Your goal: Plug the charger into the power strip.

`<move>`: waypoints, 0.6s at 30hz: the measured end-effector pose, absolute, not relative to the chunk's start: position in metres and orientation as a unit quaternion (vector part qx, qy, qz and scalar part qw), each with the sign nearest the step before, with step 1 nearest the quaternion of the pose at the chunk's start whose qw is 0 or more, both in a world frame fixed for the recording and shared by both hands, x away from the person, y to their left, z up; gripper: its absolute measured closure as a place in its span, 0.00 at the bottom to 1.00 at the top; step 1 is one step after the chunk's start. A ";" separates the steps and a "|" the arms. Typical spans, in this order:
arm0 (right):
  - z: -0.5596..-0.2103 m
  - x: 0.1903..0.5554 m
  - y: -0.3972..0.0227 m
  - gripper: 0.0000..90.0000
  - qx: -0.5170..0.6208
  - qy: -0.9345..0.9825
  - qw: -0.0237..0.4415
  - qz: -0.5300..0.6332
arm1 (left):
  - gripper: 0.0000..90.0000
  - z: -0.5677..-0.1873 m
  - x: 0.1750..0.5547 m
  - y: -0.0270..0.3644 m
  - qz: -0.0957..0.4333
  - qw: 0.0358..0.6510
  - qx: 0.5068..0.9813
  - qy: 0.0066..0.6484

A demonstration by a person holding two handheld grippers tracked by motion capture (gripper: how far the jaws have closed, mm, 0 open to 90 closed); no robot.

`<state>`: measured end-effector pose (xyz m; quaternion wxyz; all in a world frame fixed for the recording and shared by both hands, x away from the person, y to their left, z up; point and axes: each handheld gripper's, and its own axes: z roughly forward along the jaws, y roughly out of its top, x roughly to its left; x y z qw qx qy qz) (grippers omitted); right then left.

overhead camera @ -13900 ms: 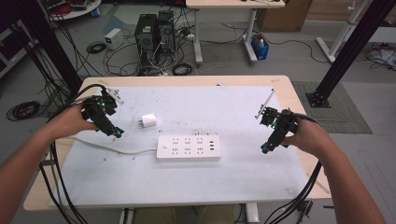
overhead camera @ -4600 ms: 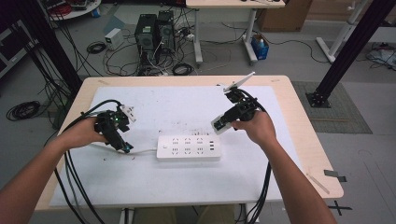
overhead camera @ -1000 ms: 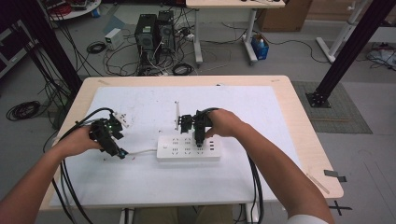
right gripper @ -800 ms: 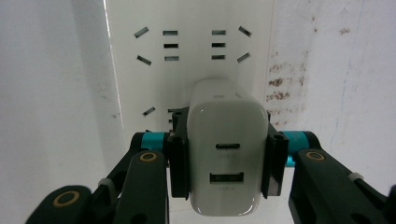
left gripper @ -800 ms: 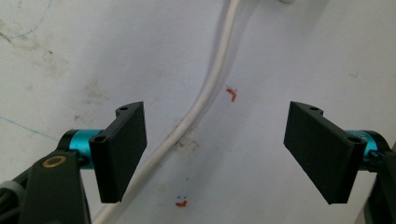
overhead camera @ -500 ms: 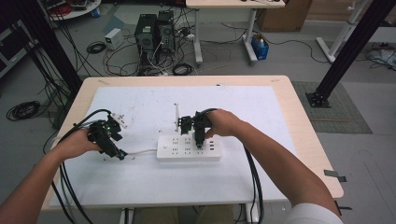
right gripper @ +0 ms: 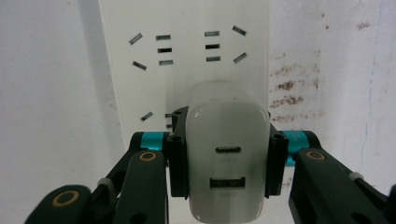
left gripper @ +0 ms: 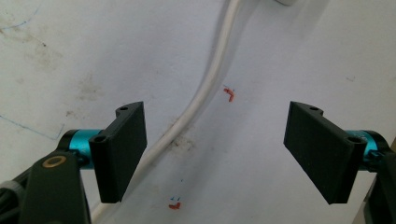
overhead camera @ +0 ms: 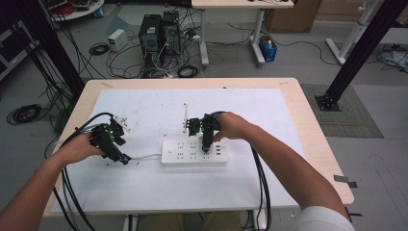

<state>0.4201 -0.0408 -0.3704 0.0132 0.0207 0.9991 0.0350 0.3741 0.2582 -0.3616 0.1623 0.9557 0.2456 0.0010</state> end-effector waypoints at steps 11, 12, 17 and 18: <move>-0.341 0.428 -0.078 0.25 0.151 0.972 -0.018 0.179 | 0.24 -0.348 0.374 0.255 0.026 0.178 0.952 0.246; -0.337 0.427 -0.083 0.25 0.174 0.966 -0.010 0.191 | 0.24 -0.345 0.375 0.256 0.028 0.173 0.955 0.239; -0.312 0.426 -0.116 0.11 0.250 0.941 0.034 0.226 | 0.24 -0.335 0.378 0.256 0.039 0.176 0.956 0.232; -0.308 0.425 -0.125 0.11 0.262 0.936 0.041 0.230 | 0.24 -0.334 0.376 0.255 0.041 0.185 0.952 0.241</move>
